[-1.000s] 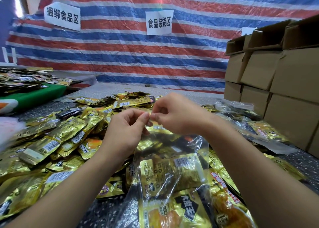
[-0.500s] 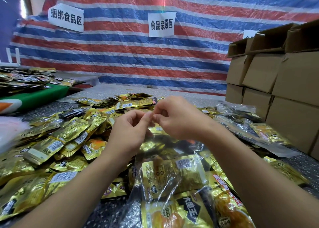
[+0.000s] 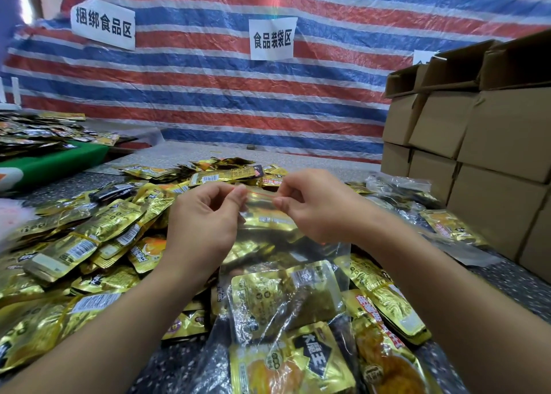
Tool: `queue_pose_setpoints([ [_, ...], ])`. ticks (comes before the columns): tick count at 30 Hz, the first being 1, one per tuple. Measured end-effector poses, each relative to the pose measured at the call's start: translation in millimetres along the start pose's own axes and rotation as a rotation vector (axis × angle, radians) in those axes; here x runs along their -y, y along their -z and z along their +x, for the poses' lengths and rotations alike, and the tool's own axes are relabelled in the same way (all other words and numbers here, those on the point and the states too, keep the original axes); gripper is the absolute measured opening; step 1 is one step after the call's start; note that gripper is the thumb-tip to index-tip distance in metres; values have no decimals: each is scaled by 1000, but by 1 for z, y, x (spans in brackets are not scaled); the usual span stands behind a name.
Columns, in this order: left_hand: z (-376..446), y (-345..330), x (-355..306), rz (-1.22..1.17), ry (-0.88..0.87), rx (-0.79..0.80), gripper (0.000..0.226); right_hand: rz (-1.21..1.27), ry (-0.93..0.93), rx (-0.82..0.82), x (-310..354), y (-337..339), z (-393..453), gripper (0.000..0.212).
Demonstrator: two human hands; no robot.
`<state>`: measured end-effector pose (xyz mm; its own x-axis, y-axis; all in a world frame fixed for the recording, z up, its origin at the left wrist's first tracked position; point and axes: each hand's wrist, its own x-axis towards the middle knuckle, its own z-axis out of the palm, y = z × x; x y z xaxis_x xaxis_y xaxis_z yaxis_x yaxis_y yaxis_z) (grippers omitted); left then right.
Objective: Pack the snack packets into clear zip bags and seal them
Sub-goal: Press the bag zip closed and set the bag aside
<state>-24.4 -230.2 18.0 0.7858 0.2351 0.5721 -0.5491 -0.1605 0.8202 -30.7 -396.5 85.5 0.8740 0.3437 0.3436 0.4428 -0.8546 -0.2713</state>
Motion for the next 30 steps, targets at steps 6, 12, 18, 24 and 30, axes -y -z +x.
queue_pose_setpoints([
  [6,1,0,2,24,-29,-2,24,-20,-36,4,-21,6,-11,24],
  [12,-1,0,0,19,-45,8,22,-31,-88,-41,-46,11,-28,26],
  [18,-2,1,-1,22,-43,21,20,-59,-86,-43,-63,15,-44,23],
  [24,1,2,-1,-4,-16,26,22,-58,-14,-135,-74,12,-49,19],
  [30,1,1,-3,-37,-8,43,22,-37,67,-198,-78,7,-53,30],
])
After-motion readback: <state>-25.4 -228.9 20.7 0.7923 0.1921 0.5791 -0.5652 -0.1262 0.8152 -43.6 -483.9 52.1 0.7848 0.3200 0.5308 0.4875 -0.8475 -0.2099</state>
